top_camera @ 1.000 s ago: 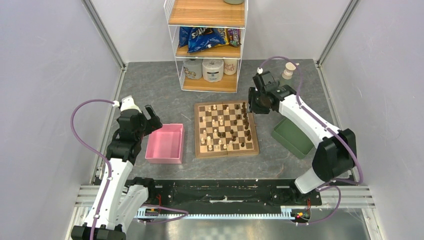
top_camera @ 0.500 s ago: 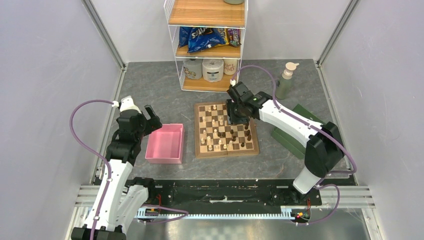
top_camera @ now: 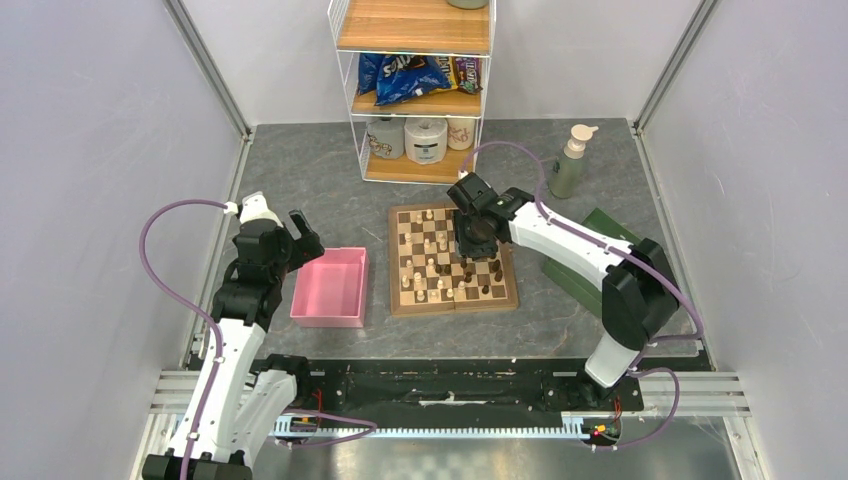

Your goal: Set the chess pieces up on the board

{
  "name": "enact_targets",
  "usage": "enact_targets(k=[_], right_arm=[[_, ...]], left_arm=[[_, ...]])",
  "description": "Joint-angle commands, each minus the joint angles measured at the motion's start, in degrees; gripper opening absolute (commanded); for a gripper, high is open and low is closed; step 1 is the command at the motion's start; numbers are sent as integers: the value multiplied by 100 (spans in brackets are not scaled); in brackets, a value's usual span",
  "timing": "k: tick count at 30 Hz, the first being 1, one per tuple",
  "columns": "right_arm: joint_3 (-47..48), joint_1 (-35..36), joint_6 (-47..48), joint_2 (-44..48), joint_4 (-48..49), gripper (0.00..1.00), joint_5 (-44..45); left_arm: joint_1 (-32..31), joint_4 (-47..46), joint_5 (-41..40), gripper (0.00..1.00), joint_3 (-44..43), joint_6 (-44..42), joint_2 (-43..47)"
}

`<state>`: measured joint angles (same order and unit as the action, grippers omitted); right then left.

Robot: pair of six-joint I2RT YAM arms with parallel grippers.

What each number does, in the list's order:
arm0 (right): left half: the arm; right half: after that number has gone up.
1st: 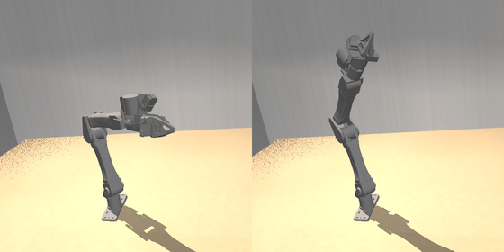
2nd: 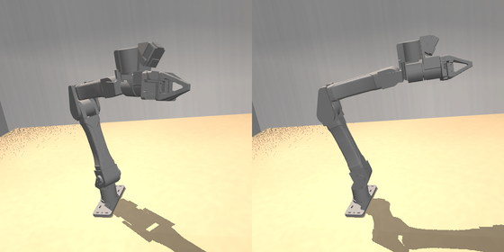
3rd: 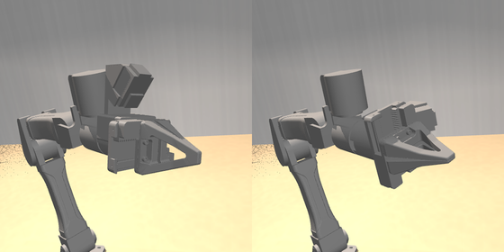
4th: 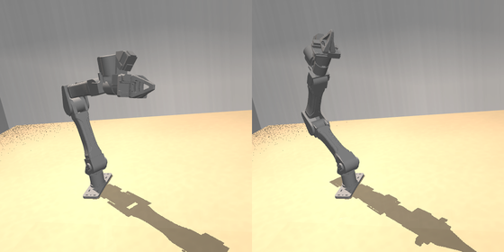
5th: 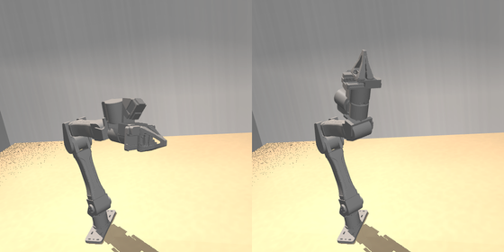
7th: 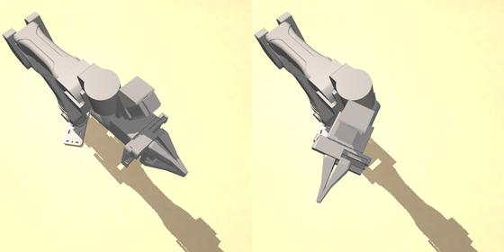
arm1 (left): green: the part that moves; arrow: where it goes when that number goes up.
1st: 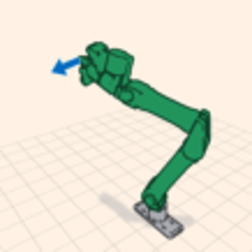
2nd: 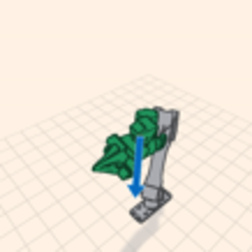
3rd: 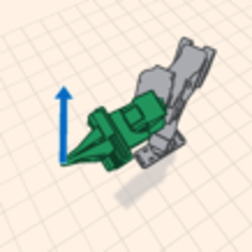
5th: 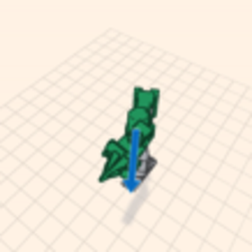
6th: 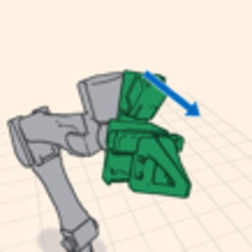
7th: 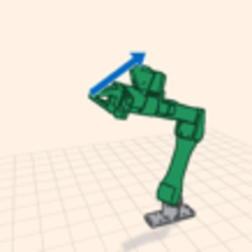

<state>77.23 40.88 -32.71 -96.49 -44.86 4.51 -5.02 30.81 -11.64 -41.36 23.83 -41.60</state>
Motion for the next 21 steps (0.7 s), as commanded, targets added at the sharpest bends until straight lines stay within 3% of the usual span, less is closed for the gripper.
enact_targets(k=[1,21], right_arm=[[-65,7,-165,-182,-189,45,123],[-182,14,-199,-585,-237,40,-65]], left_arm=[[-9,-142,27,99,-87,157,29],[-13,-144,1,99,-91,153,29]])
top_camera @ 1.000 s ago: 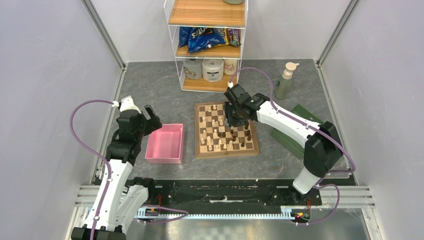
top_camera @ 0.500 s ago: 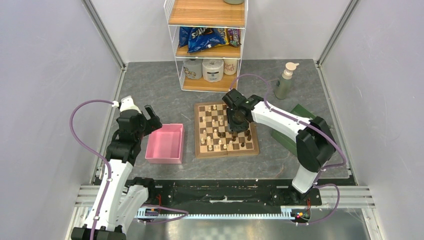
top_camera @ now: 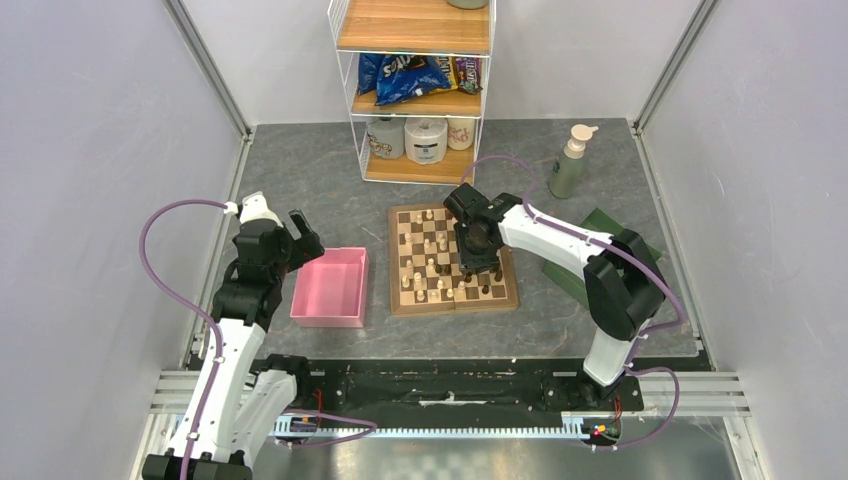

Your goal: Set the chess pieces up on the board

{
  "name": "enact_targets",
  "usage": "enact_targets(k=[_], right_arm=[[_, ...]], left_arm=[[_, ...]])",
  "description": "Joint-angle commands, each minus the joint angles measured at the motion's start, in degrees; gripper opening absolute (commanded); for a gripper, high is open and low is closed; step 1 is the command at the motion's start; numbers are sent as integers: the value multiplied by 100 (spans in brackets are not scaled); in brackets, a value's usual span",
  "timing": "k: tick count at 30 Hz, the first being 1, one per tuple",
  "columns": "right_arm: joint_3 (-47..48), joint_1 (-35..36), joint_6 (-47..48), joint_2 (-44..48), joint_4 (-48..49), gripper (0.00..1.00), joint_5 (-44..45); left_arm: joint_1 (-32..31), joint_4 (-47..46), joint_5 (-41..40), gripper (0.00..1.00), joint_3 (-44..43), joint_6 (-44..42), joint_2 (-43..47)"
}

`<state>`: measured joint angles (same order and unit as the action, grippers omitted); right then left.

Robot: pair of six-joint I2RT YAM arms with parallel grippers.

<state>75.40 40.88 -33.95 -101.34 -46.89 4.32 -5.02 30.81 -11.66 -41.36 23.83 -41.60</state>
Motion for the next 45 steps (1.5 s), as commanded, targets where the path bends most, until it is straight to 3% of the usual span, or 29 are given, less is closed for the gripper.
enact_targets(k=[1,6,12,27,45], right_arm=[[1,16,-73,-111,-23,39,-49],[19,16,-49,-178,23,34,-20],[2,16,-32,33,37,16,-30],[-1397,7,-798,2050,-420,16,361],[-1658,-223,-963,1521,145,17,659]], left_arm=[[-8,-145,2,99,-91,156,31],[-9,-145,18,99,-91,164,23],[-8,-145,32,99,-91,165,18],[-6,-144,80,99,-102,189,-26],[-8,-145,44,99,-100,165,-57]])
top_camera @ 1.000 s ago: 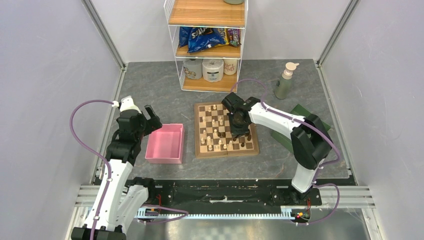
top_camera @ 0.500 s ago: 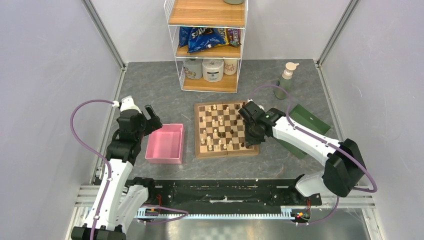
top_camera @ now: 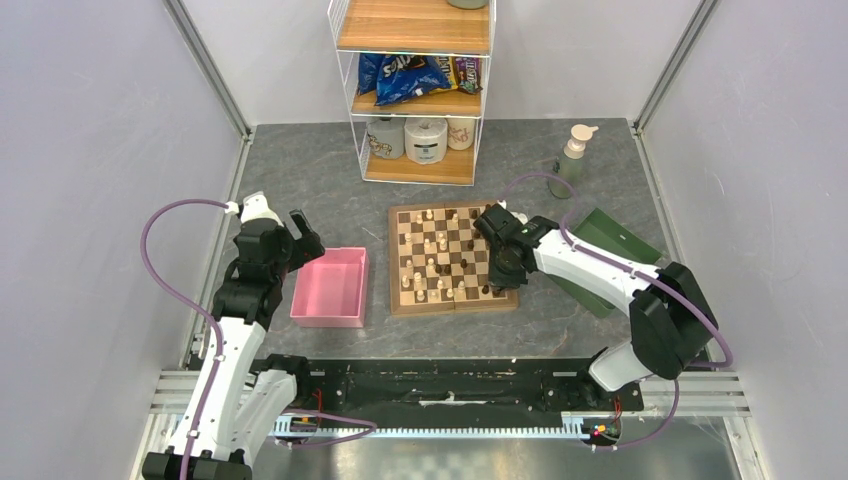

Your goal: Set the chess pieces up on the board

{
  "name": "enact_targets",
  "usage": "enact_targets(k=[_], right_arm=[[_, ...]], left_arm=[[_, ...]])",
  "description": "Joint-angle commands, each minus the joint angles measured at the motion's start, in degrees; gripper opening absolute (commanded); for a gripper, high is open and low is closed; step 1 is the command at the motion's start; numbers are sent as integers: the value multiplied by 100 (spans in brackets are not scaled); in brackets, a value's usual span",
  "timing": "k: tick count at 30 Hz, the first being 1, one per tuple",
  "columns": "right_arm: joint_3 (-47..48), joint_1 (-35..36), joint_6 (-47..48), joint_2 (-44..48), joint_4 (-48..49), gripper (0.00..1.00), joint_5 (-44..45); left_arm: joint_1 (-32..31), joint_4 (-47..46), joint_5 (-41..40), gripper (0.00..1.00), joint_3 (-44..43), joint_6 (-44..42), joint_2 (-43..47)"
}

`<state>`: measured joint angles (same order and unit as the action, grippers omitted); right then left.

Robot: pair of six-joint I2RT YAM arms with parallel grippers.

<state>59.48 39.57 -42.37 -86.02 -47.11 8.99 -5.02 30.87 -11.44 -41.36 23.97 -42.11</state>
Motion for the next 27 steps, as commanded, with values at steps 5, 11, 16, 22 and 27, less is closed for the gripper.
enact_targets(k=[5,11,16,22,27], right_arm=[[-201,-210,-142,15,257,17,89],[-252,-266,-119,-82,362,18,1],[-249,-292,-106,-131,422,23,-50],[-237,-305,-82,-55,397,34,-45],[-26,-301,75,152,163,43,-3]], left_arm=[[-3,-173,91,99,-109,147,-51],[-5,-178,67,99,-100,143,-41],[-7,-178,63,99,-101,143,-37],[-8,-178,62,99,-100,141,-30],[-8,-183,67,99,-100,141,-16]])
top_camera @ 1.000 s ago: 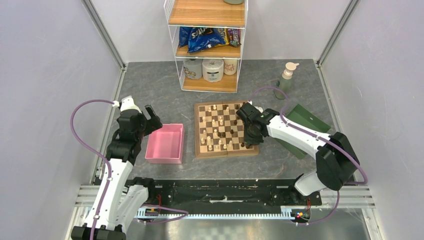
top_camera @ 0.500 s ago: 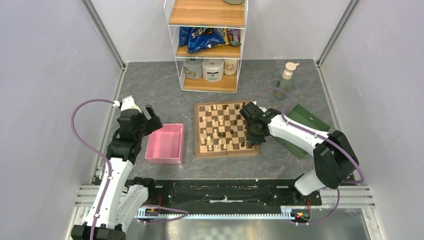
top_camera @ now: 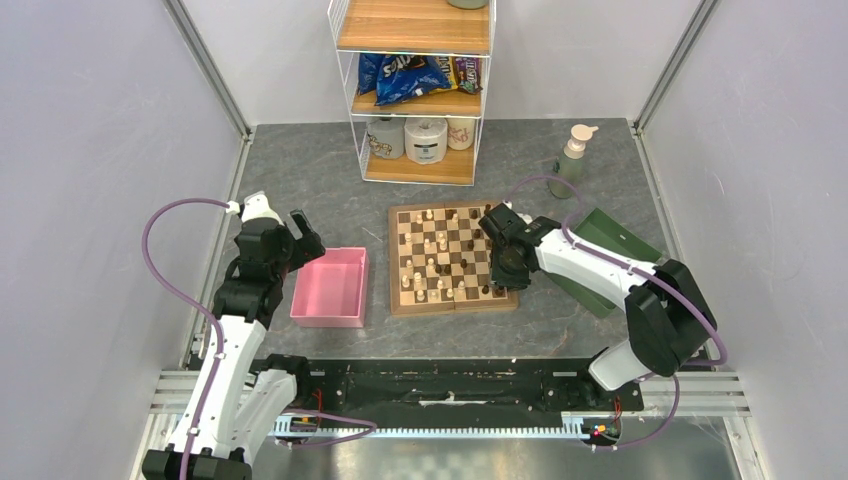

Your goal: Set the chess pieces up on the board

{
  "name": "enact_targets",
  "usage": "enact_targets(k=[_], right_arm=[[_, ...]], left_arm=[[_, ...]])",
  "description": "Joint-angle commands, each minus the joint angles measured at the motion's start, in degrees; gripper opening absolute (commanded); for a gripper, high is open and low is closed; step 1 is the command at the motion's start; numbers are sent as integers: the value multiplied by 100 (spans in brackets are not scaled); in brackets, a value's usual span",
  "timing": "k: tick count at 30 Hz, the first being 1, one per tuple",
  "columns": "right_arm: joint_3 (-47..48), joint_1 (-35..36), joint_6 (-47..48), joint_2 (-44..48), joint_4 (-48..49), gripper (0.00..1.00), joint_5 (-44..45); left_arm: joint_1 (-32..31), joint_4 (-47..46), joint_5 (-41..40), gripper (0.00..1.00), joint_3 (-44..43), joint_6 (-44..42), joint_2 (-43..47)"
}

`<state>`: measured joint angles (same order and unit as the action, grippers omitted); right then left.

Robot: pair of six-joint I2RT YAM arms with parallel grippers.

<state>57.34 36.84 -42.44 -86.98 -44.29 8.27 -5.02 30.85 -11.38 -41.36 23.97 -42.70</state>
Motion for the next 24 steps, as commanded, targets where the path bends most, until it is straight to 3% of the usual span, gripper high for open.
enact_targets(k=[1,8,15,24], right_arm=[[296,-32,135,320,-235,44,89],[1242,164,528,693,-664,50,-7],[1847,166,685,-277,-430,49,-62],[1491,163,548,-596,-319,44,-369]], left_arm=[[-3,-176,57,99,-100,139,49],[-9,-172,35,99,-102,139,55],[-7,-174,62,99,-91,143,70],[-8,-167,26,99,-89,152,95]])
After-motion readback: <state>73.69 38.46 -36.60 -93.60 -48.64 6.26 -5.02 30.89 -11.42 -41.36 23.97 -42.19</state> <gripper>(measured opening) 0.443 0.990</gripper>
